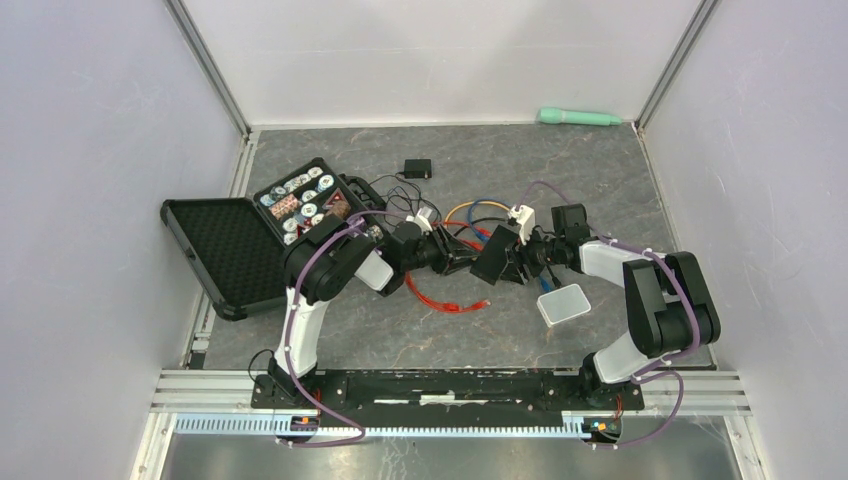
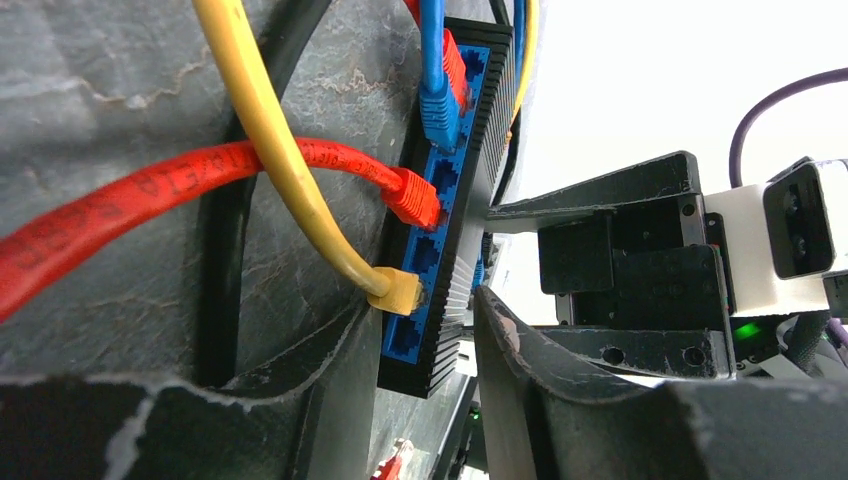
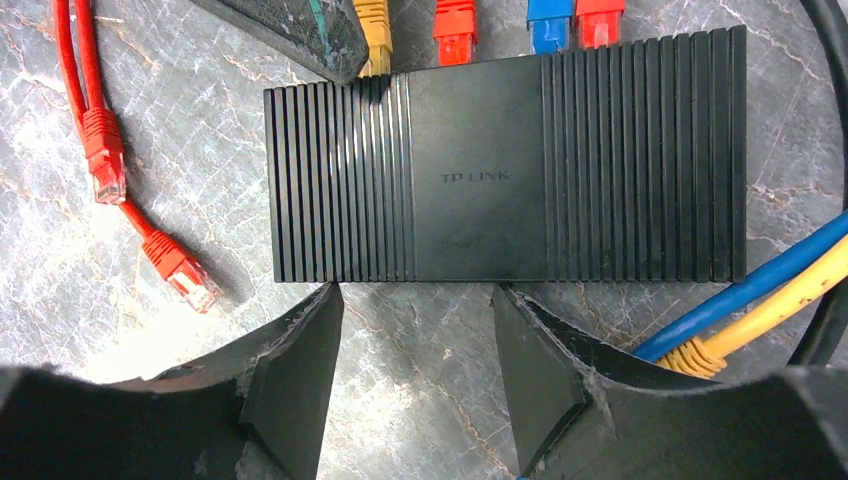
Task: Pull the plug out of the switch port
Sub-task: Pull the connector from the switch port.
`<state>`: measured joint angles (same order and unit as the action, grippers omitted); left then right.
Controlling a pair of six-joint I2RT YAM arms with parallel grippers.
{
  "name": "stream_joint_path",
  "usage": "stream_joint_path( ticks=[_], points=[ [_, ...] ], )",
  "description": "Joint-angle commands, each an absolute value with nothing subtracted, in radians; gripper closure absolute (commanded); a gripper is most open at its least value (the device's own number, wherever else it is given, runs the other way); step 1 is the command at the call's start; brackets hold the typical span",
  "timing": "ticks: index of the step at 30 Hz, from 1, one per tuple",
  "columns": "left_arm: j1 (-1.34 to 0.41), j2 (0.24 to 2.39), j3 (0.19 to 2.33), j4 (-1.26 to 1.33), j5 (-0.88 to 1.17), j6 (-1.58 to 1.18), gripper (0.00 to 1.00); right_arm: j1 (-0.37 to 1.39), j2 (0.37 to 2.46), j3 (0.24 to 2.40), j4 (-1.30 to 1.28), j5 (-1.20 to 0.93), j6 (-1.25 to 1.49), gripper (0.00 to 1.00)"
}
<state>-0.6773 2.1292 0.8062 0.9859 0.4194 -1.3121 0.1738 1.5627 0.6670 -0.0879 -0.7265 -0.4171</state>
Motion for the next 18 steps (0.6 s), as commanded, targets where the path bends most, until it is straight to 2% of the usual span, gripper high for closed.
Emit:
stream_joint_path(
  ticks=[1, 4, 14, 18],
  points=[
    [-0.684, 2.160, 0.753, 0.878, 0.447, -1.361, 0.54, 0.183, 1.576, 0.667, -0.085, -0.741, -0.430, 0.37],
    [-0.676, 2.162, 0.753, 0.887, 0.458, -1.376, 0.54, 0.184, 1.577, 0.670, -0.086, -0.740, -0.433, 0.37],
    [-0.673, 2.172, 0.755, 0.895, 0.485, -1.387, 0.64, 0.182, 1.581, 0.671, -0.091, -0.735, -0.436, 0.38],
    [-0.672, 2.181, 0.755, 0.937, 0.500, -1.401, 0.65, 0.183, 1.584, 0.672, -0.093, -0.735, -0.437, 0.38]
  ],
)
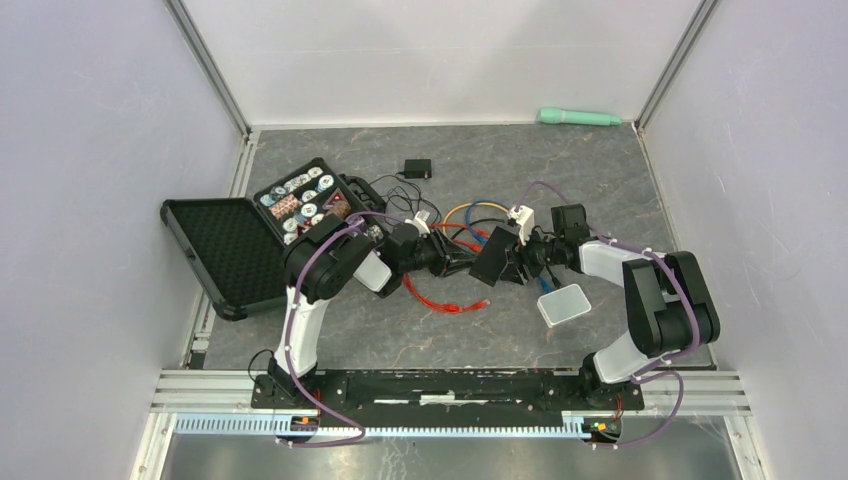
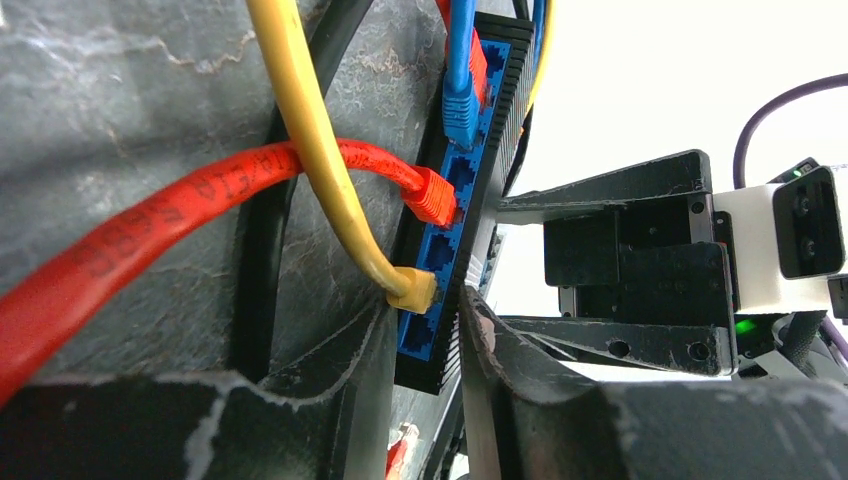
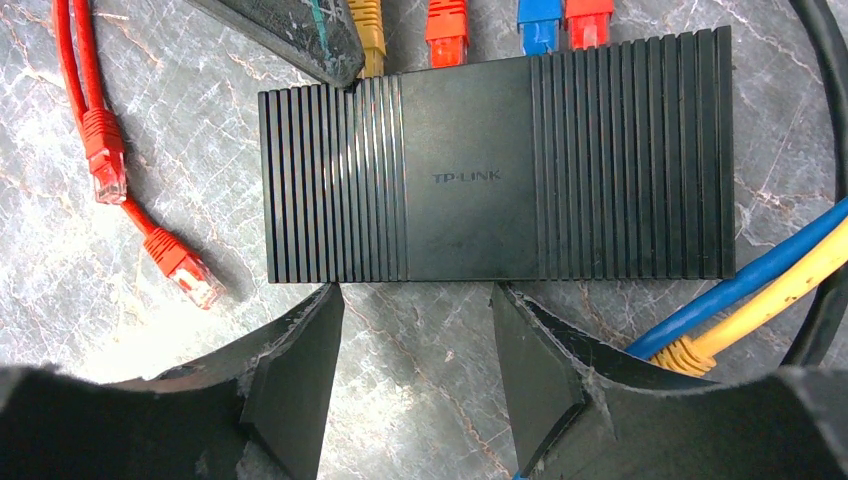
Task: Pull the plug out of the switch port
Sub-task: Pull the connector from the switch port.
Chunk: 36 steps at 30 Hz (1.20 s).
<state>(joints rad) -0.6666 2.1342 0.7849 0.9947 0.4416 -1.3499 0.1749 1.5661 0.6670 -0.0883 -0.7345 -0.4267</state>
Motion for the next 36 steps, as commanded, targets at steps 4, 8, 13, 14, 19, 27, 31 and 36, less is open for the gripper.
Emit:
stream_joint_path(
  ticks=[4, 8, 13, 14, 19, 27, 31, 36],
  points=[
    [-0.669, 2.191, 0.762, 0.960, 0.517, -1.414, 0.66, 0.183, 1.585, 0.673, -0.094, -0.735, -0.438, 0.38],
    [-0.666, 2.191, 0.759, 0.972, 0.520, -1.411, 0.70, 0.183, 1.585, 0.675, -0.094, -0.735, -0.438, 0.38],
    [-0.660, 2.191, 0.758, 0.986, 0.529, -1.395, 0.75, 0.182, 1.590, 0.676, -0.097, -0.733, -0.442, 0.38],
    [-0.660, 2.192, 0.759, 0.989, 0.531, -1.390, 0.75, 0.183, 1.592, 0.677, -0.096, -0.733, -0.442, 0.38],
    [-0.660, 2.200, 0.756, 1.047, 0.541, -1.369, 0.77, 0.183, 1.598, 0.679, -0.100, -0.733, -0.443, 0.38],
    [-0.660, 2.229, 0.729, 1.136, 0.523, -1.283, 0.66, 0.183, 1.608, 0.687, -0.104, -0.738, -0.445, 0.38],
    [-0.660, 2.267, 0.736, 1.182, 0.530, -1.270, 0.63, 0.182, 1.607, 0.687, -0.106, -0.740, -0.448, 0.38],
    [-0.658, 2.289, 0.737, 1.213, 0.532, -1.257, 0.64, 0.184, 1.609, 0.689, -0.107, -0.741, -0.448, 0.38]
  ],
)
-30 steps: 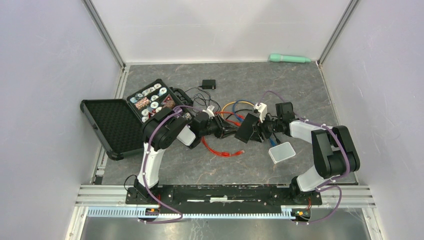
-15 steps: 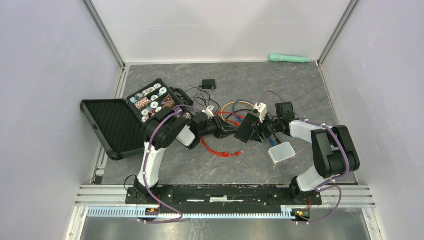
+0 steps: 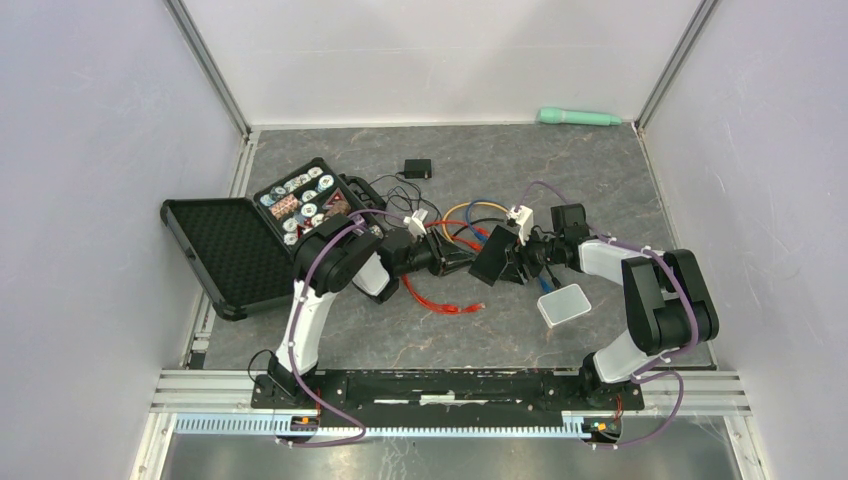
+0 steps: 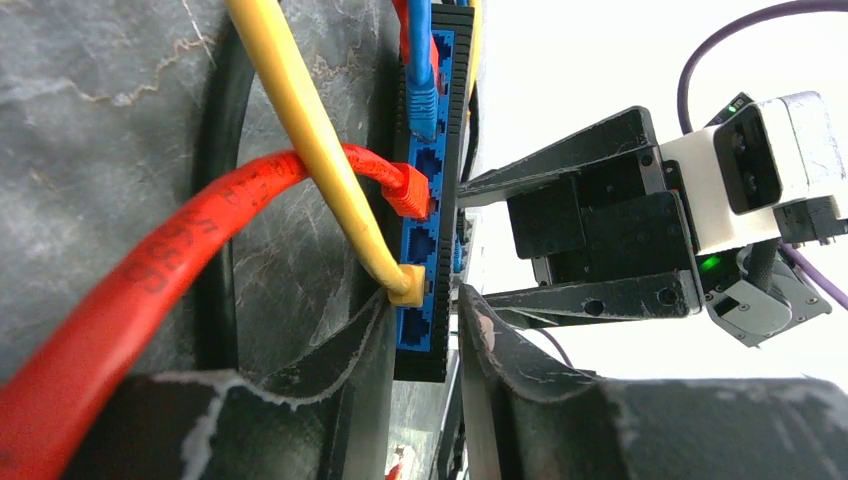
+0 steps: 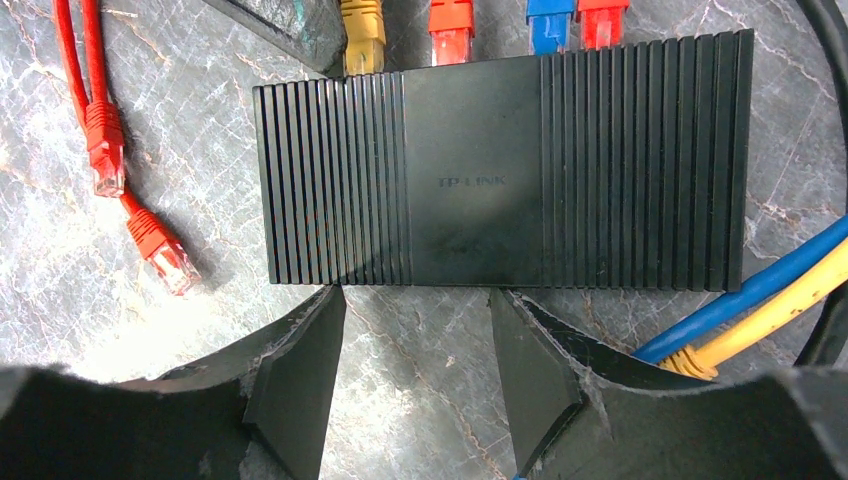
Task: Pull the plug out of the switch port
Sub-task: Pull the connector from the switch port.
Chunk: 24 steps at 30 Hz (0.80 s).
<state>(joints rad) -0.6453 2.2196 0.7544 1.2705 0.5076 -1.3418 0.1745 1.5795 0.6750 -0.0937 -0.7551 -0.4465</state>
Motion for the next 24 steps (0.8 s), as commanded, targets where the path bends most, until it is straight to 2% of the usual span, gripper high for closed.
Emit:
stream_joint_path(
  ticks=[1, 5, 16, 24],
  points=[
    [-0.658, 2.287, 0.733, 1.214, 0.529, -1.257, 0.65, 0.183, 1.609, 0.689, -0.108, -0.741, -0.448, 0.38],
    [-0.654, 2.282, 0.724, 1.212, 0.517, -1.257, 0.72, 0.183, 1.610, 0.689, -0.110, -0.742, -0.449, 0.38],
    [-0.650, 2.286, 0.747, 1.197, 0.520, -1.247, 0.77, 0.182, 1.618, 0.695, -0.121, -0.746, -0.460, 0.38],
    [-0.649, 2.257, 0.753, 1.115, 0.505, -1.180, 0.93, 0.183, 1.611, 0.713, -0.155, -0.759, -0.501, 0.37]
  ],
)
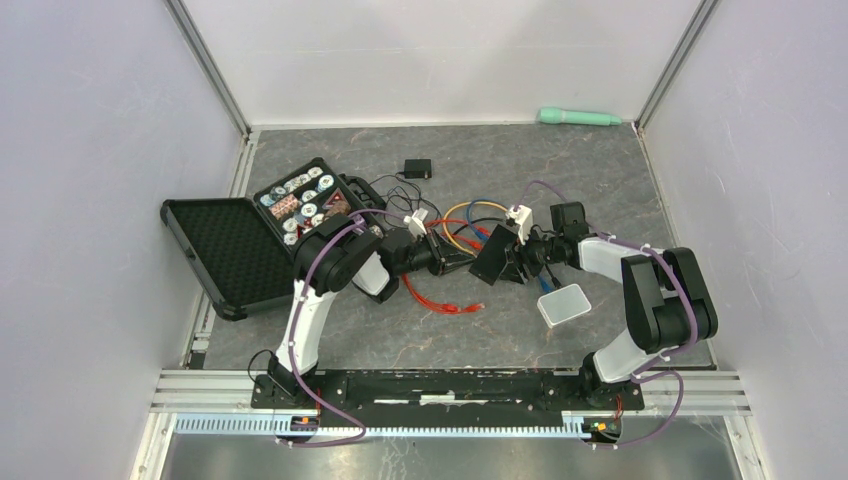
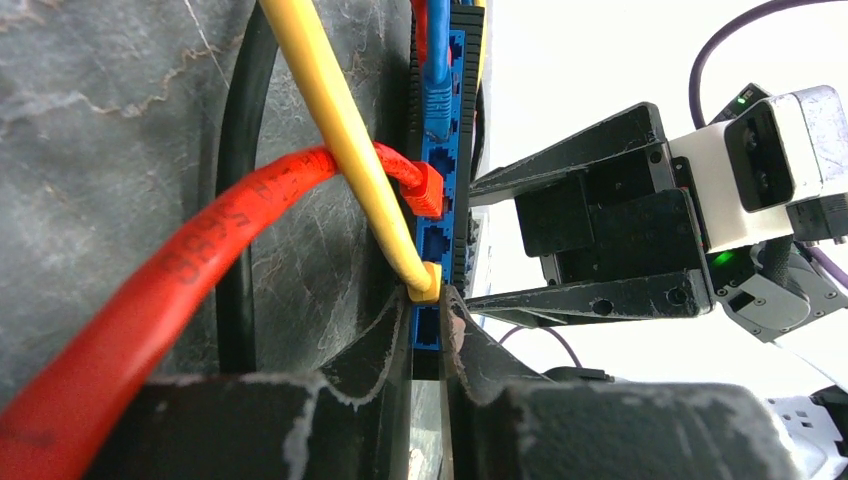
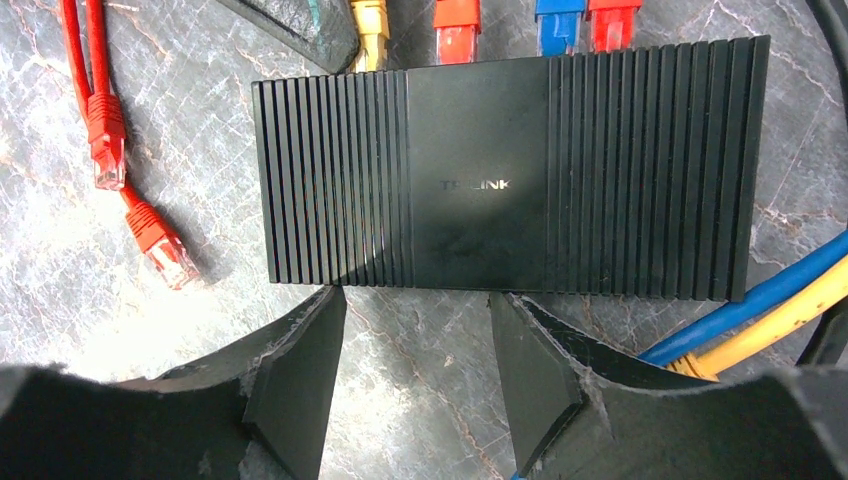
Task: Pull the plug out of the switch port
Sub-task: Pull the connector from the switch port.
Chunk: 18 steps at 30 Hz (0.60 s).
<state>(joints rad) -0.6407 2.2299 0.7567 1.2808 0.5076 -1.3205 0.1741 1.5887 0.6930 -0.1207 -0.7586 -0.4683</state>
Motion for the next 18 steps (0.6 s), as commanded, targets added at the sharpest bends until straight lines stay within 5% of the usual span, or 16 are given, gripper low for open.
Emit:
stream_joint_path(
  ticks=[1, 10, 18],
  points=[
    [-0.649, 2.255, 0.755, 1.110, 0.505, -1.175, 0.96, 0.184, 1.607, 0.713, -0.157, -0.761, -0.505, 0.37],
    [-0.649, 2.219, 0.769, 0.980, 0.492, -1.107, 0.98, 0.183, 1.529, 0.742, -0.208, -0.773, -0.584, 0.26],
    [-0.649, 2.218, 0.786, 0.947, 0.514, -1.085, 0.98, 0.184, 1.465, 0.800, -0.174, -0.752, -0.557, 0.28]
  ],
)
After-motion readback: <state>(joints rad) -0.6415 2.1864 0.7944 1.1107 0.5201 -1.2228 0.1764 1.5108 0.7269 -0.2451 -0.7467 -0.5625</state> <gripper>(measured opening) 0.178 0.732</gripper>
